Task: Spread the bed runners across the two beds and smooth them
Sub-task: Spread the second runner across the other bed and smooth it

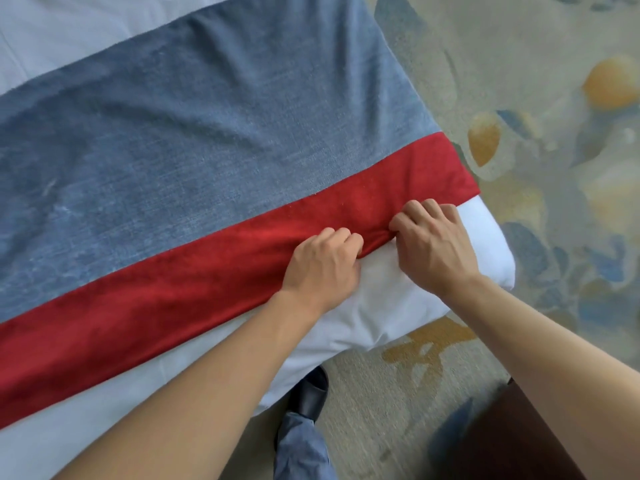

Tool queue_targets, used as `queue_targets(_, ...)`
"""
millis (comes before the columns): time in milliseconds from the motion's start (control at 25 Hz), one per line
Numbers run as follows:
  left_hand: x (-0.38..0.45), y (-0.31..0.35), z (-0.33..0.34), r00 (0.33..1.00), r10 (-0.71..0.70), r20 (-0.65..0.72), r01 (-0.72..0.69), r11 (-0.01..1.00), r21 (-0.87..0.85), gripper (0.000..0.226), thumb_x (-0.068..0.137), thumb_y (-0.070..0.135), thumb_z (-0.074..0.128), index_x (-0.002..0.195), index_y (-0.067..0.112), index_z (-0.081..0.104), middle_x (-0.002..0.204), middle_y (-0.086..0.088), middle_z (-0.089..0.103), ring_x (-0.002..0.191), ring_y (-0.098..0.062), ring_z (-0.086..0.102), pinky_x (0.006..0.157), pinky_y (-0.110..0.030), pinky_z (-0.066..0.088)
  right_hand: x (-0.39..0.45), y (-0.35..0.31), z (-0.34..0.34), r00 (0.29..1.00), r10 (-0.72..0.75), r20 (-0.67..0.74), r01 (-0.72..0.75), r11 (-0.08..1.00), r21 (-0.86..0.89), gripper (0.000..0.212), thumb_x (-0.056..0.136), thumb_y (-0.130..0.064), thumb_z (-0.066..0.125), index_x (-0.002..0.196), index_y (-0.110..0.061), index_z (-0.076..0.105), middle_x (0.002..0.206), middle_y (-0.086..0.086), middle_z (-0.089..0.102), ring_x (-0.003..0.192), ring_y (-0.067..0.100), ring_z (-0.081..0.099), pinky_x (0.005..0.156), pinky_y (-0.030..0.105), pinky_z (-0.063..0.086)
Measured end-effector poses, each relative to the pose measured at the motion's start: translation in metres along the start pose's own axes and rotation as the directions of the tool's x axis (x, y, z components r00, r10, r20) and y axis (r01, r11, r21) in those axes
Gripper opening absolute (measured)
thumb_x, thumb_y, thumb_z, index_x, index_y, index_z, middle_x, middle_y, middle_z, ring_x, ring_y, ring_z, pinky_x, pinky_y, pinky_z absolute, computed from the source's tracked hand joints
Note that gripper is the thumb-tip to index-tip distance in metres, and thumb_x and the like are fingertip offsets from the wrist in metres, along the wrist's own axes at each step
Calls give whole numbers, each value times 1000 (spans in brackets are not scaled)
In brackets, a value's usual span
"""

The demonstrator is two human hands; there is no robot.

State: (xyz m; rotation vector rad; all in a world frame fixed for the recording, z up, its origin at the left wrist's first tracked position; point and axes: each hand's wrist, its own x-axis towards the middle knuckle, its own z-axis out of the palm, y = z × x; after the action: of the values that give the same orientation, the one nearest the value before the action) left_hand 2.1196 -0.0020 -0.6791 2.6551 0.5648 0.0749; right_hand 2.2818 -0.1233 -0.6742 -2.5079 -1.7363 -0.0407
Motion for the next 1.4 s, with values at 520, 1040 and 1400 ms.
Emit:
queue_targets(520,-136,-255,-124,816,-521,-250,527,849,-48,46,84,23,44,122,4,64,126,-11,62,116,-32,60,96,-43,50,162,-350,16,928,-355,116,315,911,265,56,89,-25,41,140,-4,53,146,13,51,137,31,46,115,48,37)
queue_targets(1040,-133,-500,-166,765,-615,-191,641,755,136,75,92,58,34,157,24,25,165,-11,15,153,-32,9,123,-54,7,339,-418,92,941,-247,231,234,969,82,82,91,-67,33,160,-24,21,168,3,12,155,22,4,125,51,5)
queue_targets(1400,-136,-515,-173,859,-497,-123,512,828,230,70,96,54,30,159,24,18,167,-6,6,154,-24,0,124,-51,7,342,-430,94,918,-340,204,319,939,127,72,95,-55,41,158,-24,26,167,2,16,155,22,8,125,51,10)
